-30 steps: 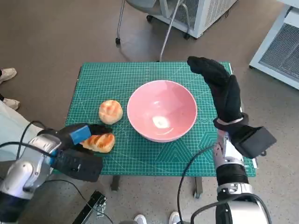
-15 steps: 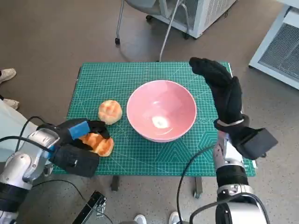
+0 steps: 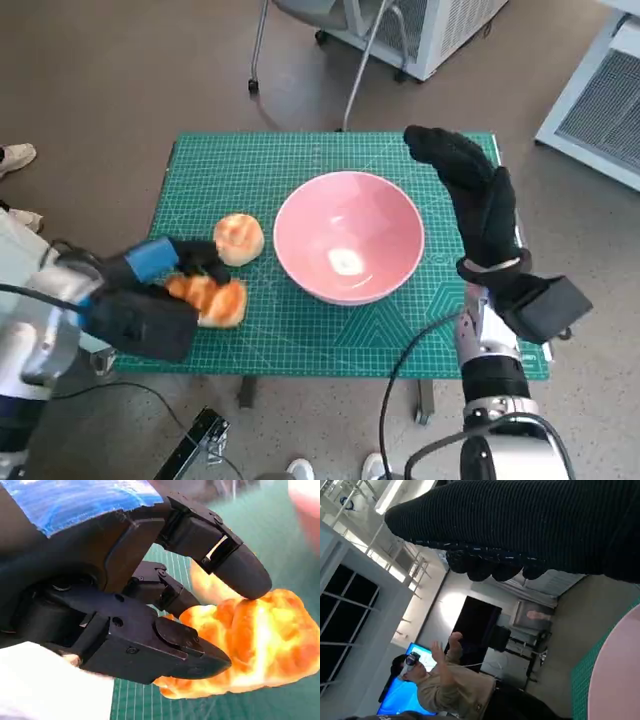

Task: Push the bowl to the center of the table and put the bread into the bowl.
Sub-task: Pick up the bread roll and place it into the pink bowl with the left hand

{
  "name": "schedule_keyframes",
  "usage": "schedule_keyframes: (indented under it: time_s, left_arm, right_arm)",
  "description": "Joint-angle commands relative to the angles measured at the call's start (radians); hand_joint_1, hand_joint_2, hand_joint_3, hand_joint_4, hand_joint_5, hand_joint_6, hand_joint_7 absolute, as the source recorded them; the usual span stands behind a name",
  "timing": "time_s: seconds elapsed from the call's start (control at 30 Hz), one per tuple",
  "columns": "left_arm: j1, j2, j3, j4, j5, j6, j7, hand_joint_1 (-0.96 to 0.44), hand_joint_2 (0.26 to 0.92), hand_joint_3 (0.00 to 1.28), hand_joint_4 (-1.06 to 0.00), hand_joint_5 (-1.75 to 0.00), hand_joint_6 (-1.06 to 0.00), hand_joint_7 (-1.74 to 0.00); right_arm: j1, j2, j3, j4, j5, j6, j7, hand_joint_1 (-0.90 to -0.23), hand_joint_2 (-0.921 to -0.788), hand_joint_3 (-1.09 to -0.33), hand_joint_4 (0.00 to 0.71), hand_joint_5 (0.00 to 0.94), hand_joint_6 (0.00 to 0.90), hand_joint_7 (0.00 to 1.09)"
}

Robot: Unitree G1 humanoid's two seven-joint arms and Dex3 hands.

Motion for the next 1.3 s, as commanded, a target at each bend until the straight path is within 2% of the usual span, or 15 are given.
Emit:
schedule_keyframes:
  time_s: [0.03, 0.33, 0.67, 0.77, 1.03, 1.3]
  left_arm:
    - [-0.029, 0.019, 0.071, -0.091, -0.067, 0.029, -0.029, 0.00, 0.920, 0.08, -0.66, -1.28, -0.65, -1.07]
    - [0.013, 0.038, 0.145, -0.158, -0.121, 0.014, -0.018, 0.00, 0.919, 0.06, -0.68, -1.16, -0.65, -1.16]
    - [0.033, 0.073, 0.149, -0.169, -0.174, 0.027, -0.102, 0.00, 0.920, 0.06, -0.69, -1.17, -0.63, -1.16]
    - [0.024, 0.073, 0.152, -0.169, -0.184, 0.034, -0.114, 0.00, 0.920, 0.06, -0.69, -1.17, -0.63, -1.16]
    - [-0.022, 0.051, 0.150, -0.183, -0.186, 0.054, -0.094, 0.00, 0.920, 0.07, -0.70, -1.18, -0.62, -1.14]
    - [-0.108, 0.032, 0.130, -0.176, -0.188, 0.064, -0.103, 0.00, 0.920, 0.07, -0.70, -1.19, -0.62, -1.14]
  right_arm:
    - [0.030, 0.004, 0.000, 0.000, 0.008, 0.016, 0.010, -0.602, -0.921, -0.786, 0.360, 0.016, 0.026, 0.87]
    - [0.044, 0.004, 0.001, -0.024, 0.013, 0.021, 0.013, -0.596, -0.921, -0.788, 0.360, 0.015, 0.023, 0.86]
    - [0.055, -0.006, -0.004, -0.039, 0.025, 0.028, 0.021, -0.600, -0.921, -0.790, 0.356, 0.013, 0.019, 0.86]
    - [0.054, -0.006, -0.004, -0.043, 0.030, 0.032, 0.022, -0.606, -0.921, -0.789, 0.355, 0.012, 0.018, 0.87]
    - [0.053, -0.002, -0.001, -0.041, 0.017, 0.028, 0.008, -0.603, -0.921, -0.789, 0.356, 0.012, 0.016, 0.87]
    - [0.059, 0.000, -0.001, -0.029, 0.015, 0.019, 0.011, -0.588, -0.921, -0.792, 0.356, 0.012, 0.017, 0.87]
